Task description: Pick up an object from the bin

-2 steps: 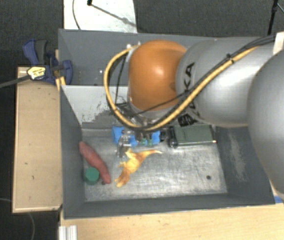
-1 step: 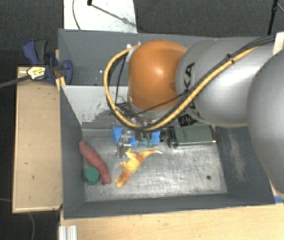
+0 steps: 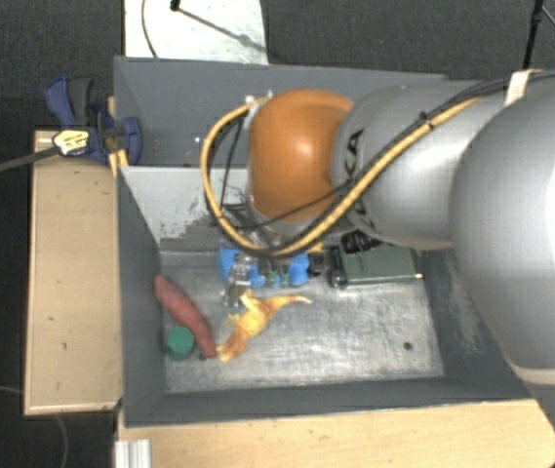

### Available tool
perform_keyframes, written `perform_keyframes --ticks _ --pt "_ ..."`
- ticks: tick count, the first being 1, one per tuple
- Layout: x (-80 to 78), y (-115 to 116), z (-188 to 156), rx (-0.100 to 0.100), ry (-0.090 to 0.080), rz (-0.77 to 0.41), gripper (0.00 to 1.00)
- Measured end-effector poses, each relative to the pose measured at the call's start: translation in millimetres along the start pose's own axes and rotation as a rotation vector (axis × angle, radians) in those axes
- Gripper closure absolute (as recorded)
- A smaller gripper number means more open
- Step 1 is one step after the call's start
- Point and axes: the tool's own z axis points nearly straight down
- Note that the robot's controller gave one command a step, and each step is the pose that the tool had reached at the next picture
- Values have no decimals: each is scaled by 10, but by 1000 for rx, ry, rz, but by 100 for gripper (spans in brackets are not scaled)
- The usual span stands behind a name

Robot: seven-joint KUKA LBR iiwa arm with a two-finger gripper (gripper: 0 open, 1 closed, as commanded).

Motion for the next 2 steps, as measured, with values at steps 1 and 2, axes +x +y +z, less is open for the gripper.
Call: perform_keyframes --ticks 1,2 --pt "236 150 -1125 4 6 -113 100" --pt "237 148 -1122 4 7 -113 100"
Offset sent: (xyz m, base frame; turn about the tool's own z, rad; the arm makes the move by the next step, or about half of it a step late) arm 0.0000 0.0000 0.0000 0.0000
